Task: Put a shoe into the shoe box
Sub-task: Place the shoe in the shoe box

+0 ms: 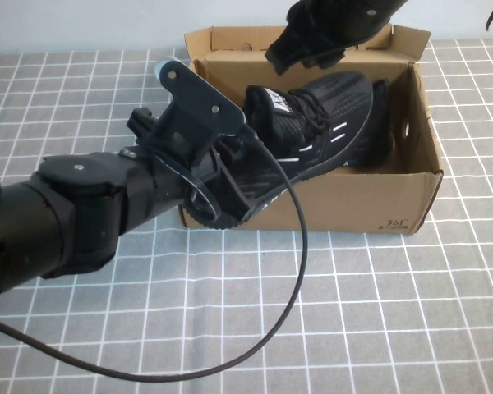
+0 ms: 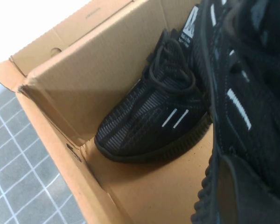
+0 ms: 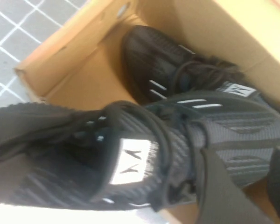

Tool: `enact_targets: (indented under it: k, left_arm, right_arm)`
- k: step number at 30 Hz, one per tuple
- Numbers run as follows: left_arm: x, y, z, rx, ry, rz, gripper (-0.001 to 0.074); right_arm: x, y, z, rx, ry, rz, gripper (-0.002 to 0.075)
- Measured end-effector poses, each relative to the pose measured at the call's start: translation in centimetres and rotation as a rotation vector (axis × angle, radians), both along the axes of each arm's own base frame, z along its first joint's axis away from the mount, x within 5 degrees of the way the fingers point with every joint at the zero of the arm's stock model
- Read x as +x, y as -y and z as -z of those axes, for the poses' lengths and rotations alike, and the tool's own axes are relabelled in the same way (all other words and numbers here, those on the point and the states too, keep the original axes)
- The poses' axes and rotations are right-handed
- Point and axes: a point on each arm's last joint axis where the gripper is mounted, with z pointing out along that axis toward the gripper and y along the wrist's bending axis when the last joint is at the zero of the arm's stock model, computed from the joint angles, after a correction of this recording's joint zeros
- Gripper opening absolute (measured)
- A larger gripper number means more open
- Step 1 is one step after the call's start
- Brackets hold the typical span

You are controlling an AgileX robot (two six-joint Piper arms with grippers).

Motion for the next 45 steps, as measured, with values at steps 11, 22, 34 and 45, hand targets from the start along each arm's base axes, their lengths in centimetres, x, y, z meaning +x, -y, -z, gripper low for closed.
enact_targets:
  k: [11, 22, 34, 45]
  left_arm:
    - [0.9, -0.2, -1.4, 0.025, 0.067, 0.112, 0.0018]
    - [2.7, -1.9, -5.0, -0.150, 0.095, 0.256, 0.0017]
    - [7.3, -1.8, -5.5, -0.143, 0.078, 0.411, 0.0017]
    - [12.6, 0.2, -3.6, -0.106, -0.132, 0.507, 0.0017]
  right_arm:
    - [-1.1, 2.0, -2.7, -0.028, 0.110, 0.040, 0.0062]
    - [-1.7, 5.0, -5.0, -0.006, 0.169, 0.103, -0.0014]
    - [-2.3, 8.4, -5.5, 0.001, 0.159, 0.170, -0.0016]
    - [-10.8, 14.1, -4.4, 0.104, 0.084, 0.322, -0.0016]
